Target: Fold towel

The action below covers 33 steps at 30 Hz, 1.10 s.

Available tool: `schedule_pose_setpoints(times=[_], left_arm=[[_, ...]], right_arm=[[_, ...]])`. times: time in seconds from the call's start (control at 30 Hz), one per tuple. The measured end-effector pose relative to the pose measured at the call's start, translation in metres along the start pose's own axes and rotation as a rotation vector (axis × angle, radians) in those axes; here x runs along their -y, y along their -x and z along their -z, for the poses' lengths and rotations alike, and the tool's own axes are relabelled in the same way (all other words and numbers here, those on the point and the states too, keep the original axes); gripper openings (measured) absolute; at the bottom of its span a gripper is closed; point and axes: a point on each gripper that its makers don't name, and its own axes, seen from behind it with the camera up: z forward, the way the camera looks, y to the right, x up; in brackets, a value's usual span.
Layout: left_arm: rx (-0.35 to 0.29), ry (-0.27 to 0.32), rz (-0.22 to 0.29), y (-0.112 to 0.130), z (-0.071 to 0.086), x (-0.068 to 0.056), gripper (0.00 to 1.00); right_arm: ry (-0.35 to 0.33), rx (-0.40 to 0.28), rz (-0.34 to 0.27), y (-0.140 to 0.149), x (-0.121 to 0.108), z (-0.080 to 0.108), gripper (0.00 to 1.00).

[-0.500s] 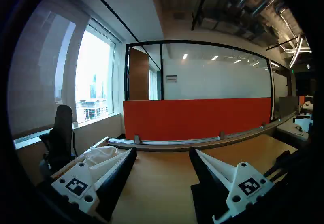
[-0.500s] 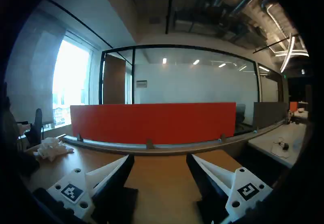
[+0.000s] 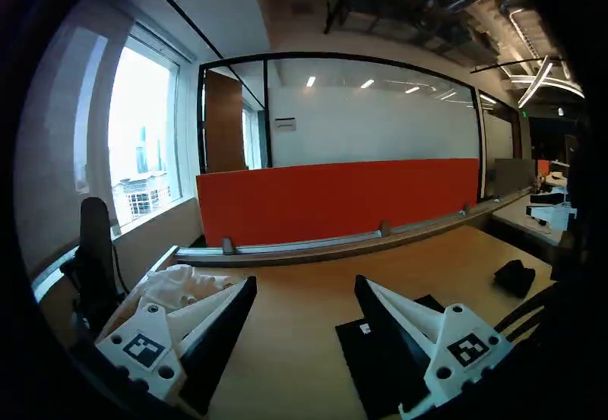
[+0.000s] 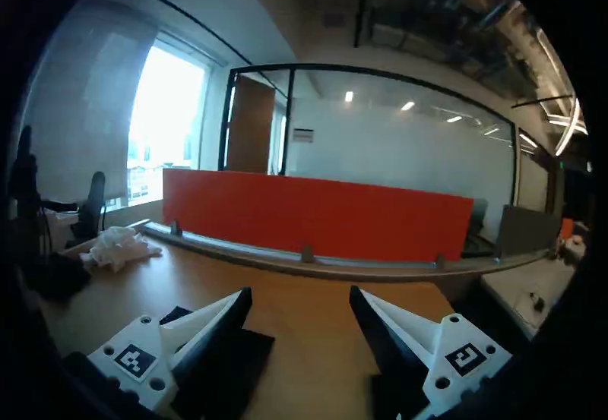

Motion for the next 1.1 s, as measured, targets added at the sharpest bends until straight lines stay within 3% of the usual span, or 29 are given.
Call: schedule_pose_setpoints(times=[0.27, 0.47, 0.7, 1.1], left_arm=[[0.068, 0.127, -0.054, 0.016, -0.001, -0.023, 0.96], [0.114, 0.224, -0.105, 0.030, 0.001, -0.044, 0.96], [0.162, 0.299, -0.136, 0.049, 0.001, -0.059, 0.96], [0.240, 0.332, -0.147, 0.094, 0.004, -0.070, 0.96]], right_arm=[[-0.173, 0.083, 0.084, 0.013, 0.041, 0.004, 1.00], [-0.261, 0.144, 0.133, 0.028, 0.061, 0.006, 1.00], [-0.318, 0.195, 0.152, 0.044, 0.073, 0.005, 1.00], [-0.359, 0.280, 0.172, 0.092, 0.080, 0.004, 1.00]])
